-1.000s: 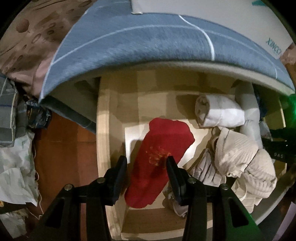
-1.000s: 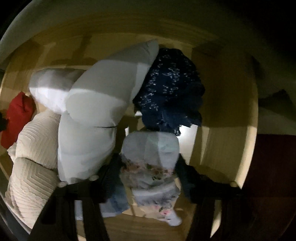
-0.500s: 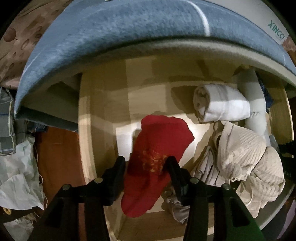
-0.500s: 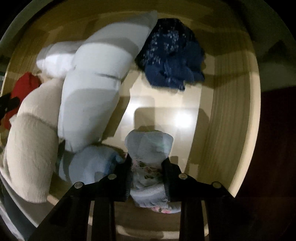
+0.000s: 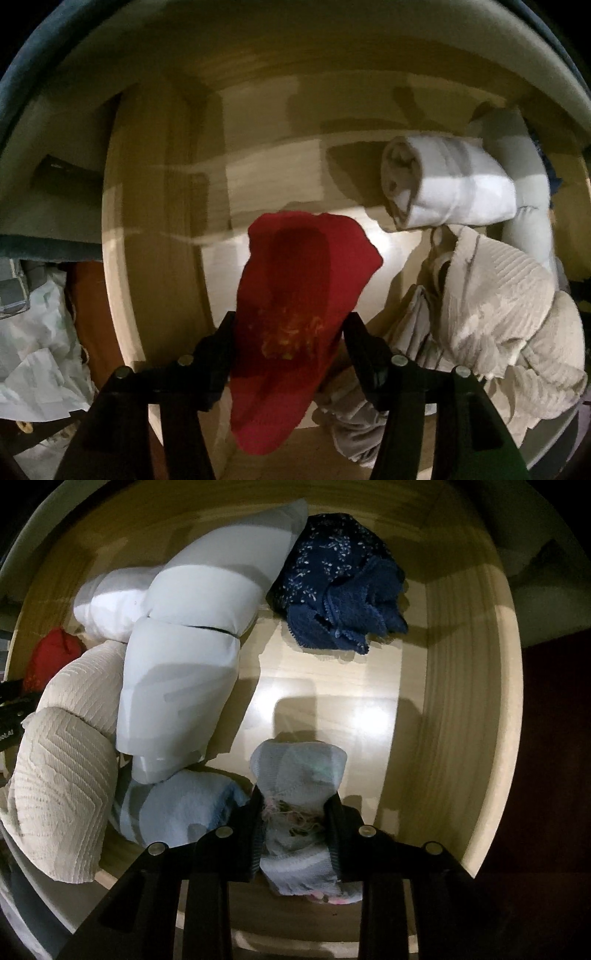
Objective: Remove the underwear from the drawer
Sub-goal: 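Close the left gripper on the red sock while the right gripper grasps the pale blue floral underwear roll, then lift the red sock out of the drawer with the left gripper toward the white box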
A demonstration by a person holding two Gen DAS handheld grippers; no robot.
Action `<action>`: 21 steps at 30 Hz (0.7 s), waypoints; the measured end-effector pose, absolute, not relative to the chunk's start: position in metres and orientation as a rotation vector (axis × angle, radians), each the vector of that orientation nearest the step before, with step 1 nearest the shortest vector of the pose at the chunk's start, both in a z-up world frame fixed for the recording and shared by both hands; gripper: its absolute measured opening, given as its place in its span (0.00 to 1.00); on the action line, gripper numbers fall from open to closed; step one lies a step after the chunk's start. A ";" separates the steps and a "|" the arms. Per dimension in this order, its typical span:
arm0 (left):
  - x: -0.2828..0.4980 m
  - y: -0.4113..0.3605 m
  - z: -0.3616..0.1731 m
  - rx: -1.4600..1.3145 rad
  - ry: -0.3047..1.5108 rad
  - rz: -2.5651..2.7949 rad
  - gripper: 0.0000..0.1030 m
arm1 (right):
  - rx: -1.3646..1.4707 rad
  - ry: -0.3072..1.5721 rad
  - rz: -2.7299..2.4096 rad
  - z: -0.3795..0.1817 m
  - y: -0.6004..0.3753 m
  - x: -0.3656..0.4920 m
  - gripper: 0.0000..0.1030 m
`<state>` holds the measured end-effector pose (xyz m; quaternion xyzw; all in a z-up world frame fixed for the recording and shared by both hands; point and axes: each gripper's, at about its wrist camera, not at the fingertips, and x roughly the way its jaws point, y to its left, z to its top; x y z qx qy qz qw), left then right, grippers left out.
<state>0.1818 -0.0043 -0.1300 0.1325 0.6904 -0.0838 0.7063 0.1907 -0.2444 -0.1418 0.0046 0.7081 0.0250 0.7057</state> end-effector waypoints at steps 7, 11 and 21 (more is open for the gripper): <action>0.178 -0.015 -0.134 0.297 1.570 -0.194 0.39 | 0.019 1.573 0.049 -0.137 -0.243 0.190 0.27; 0.177 -0.013 -0.132 0.266 1.566 -0.186 0.31 | 0.024 1.568 0.043 -0.135 -0.241 0.188 0.27; 0.166 -0.002 -0.107 0.216 1.518 -0.186 0.28 | 0.045 1.544 0.026 -0.136 -0.249 0.188 0.27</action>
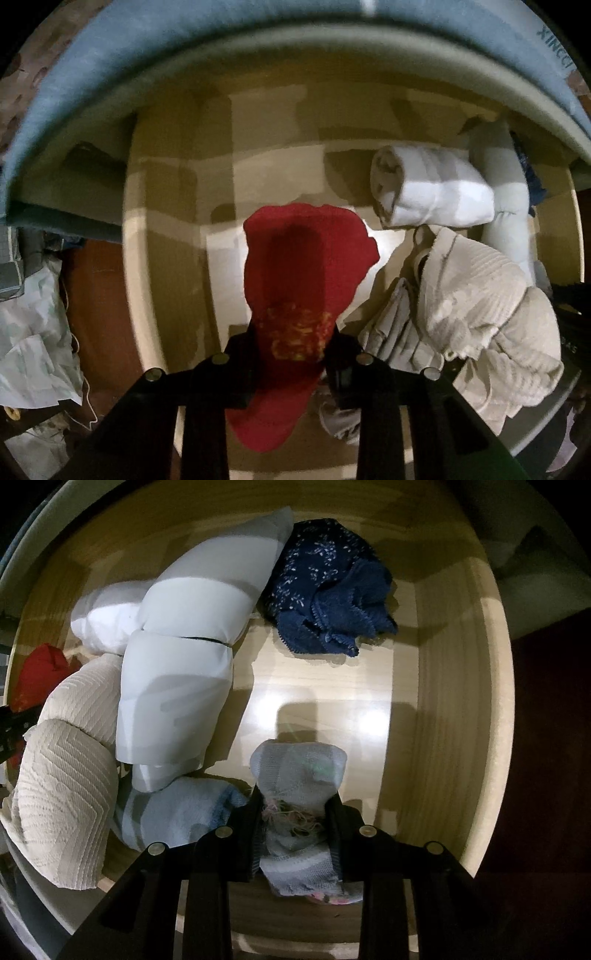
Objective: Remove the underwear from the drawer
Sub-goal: 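Lift the red sock out of the drawer with the left gripper toward the white box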
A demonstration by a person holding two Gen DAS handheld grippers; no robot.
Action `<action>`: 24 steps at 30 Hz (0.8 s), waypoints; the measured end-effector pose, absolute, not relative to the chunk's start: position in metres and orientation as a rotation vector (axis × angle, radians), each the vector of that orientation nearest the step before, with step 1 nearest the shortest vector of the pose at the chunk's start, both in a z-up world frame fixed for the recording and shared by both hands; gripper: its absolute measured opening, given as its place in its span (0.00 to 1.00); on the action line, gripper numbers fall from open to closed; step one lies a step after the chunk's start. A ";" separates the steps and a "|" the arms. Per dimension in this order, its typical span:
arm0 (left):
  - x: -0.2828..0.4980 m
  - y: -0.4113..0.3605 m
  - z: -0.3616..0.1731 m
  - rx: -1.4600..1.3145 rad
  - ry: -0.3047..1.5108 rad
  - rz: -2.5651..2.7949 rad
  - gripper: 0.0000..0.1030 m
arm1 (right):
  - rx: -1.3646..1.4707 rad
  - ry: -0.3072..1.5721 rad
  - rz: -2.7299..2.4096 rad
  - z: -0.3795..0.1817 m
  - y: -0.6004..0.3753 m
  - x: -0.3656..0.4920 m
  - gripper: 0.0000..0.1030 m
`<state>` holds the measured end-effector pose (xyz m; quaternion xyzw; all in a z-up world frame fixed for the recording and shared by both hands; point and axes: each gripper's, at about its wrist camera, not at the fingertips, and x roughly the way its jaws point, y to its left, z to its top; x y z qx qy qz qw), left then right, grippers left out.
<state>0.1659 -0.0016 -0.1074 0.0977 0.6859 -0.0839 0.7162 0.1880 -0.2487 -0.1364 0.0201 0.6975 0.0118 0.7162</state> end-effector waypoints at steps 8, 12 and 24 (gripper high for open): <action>0.155 0.018 -0.070 0.172 1.444 -0.177 0.28 | 0.037 1.525 -0.001 -0.127 -0.251 0.186 0.26; 0.152 0.022 -0.049 0.172 1.394 -0.161 0.28 | 0.026 1.520 -0.020 -0.123 -0.251 0.186 0.26; 0.144 0.021 0.023 0.160 1.245 -0.177 0.28 | 0.010 1.512 -0.046 -0.116 -0.244 0.183 0.26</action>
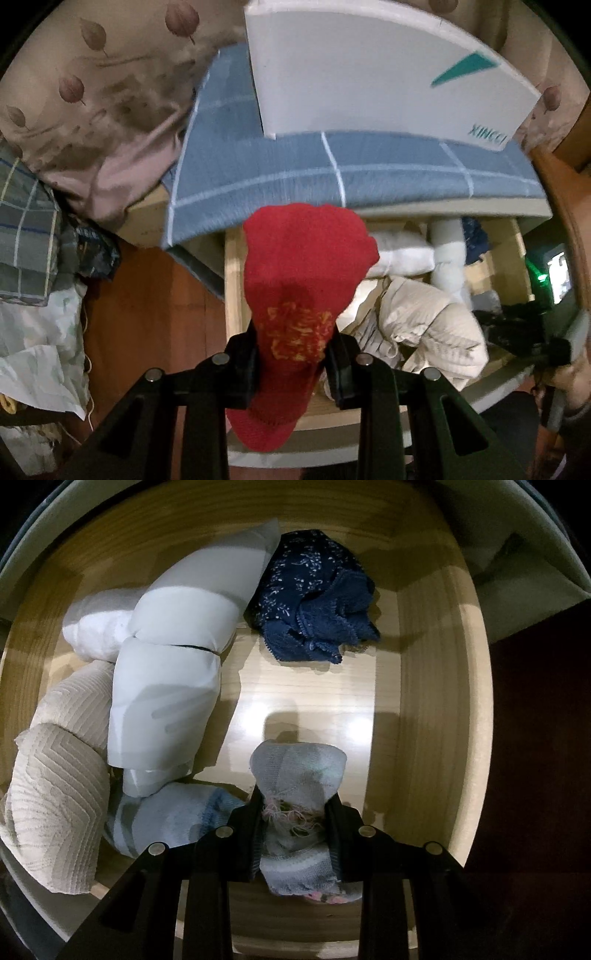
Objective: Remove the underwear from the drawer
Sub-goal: 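Lift the red sock out of the drawer with the left gripper toward the white box, then lower the red sock into the white box and open the left gripper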
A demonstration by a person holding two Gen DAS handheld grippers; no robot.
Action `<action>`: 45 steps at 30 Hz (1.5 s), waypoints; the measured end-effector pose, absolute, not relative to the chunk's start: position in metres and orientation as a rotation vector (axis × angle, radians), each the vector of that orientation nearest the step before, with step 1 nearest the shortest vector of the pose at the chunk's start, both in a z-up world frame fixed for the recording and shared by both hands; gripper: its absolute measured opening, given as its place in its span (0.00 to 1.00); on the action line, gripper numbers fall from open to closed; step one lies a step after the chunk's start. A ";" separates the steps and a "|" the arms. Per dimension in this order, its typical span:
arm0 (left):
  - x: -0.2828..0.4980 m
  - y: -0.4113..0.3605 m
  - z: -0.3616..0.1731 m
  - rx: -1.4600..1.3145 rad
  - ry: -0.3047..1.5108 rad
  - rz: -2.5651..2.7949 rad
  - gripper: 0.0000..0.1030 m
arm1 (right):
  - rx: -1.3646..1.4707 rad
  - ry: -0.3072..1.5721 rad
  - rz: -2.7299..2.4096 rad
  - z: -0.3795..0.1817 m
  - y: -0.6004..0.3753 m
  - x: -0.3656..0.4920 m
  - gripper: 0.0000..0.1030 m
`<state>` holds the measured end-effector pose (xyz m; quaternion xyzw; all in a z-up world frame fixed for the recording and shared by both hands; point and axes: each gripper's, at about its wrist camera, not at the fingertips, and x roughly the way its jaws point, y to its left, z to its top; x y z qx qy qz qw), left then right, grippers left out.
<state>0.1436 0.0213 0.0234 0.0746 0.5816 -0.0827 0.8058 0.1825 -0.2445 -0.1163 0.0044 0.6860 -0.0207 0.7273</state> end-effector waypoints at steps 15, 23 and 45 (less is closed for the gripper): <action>0.178 0.023 0.159 0.143 0.969 -0.165 0.28 | 0.021 1.510 -0.043 -0.116 -0.245 0.184 0.26; 0.241 0.004 0.197 0.103 0.878 -0.185 0.28 | 0.022 1.513 -0.047 -0.119 -0.246 0.186 0.26; 0.331 -0.031 0.126 0.093 1.016 -0.181 0.33 | 0.051 1.511 -0.017 -0.123 -0.258 0.184 0.26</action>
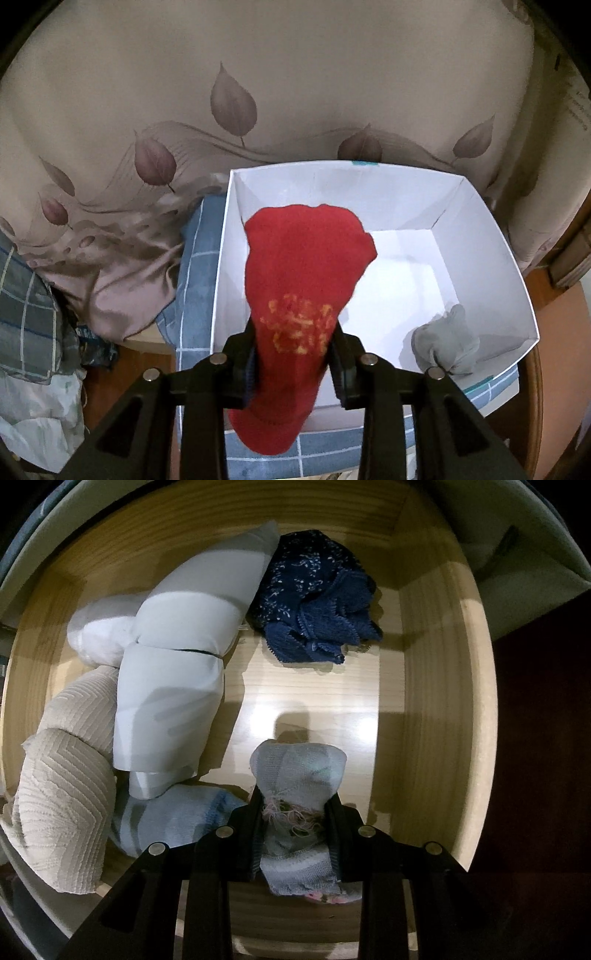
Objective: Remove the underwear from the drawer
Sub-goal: 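Lower the red sock into the white box and open the left gripper, then withdraw the left gripper from the box back over the drawer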
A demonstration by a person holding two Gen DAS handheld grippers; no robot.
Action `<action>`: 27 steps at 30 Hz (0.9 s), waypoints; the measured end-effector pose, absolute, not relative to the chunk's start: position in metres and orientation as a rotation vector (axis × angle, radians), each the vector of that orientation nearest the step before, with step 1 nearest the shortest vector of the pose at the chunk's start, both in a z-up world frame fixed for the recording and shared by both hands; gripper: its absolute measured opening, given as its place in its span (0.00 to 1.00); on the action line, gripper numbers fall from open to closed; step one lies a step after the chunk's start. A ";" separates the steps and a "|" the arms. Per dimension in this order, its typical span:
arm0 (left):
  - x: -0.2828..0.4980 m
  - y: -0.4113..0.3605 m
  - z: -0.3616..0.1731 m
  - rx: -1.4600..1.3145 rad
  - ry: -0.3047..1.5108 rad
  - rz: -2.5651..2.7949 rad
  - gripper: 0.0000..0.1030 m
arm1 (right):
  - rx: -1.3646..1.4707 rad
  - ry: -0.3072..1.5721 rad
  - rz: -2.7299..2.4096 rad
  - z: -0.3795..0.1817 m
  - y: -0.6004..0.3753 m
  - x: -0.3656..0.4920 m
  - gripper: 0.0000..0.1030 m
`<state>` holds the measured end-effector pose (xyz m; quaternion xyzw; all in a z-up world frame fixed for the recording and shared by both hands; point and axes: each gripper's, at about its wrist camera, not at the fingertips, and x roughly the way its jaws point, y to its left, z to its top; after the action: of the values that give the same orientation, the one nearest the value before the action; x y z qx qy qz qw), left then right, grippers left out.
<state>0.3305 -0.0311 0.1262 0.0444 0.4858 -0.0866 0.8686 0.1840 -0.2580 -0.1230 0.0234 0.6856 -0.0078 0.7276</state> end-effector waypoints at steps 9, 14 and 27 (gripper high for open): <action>0.327 -0.024 0.123 0.074 1.039 -0.159 0.49 | 0.048 1.513 -0.013 -0.125 -0.262 0.185 0.26; 0.313 -0.019 0.132 0.080 1.027 -0.163 0.54 | 0.049 1.513 -0.018 -0.126 -0.262 0.185 0.26; 0.219 0.007 0.118 0.127 1.018 -0.149 0.54 | 0.062 1.511 -0.016 -0.128 -0.267 0.185 0.24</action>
<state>0.2188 0.0075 0.1176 0.0607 0.4867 -0.0713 0.8686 0.1853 -0.2667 -0.1279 0.0279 0.6854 -0.0072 0.7276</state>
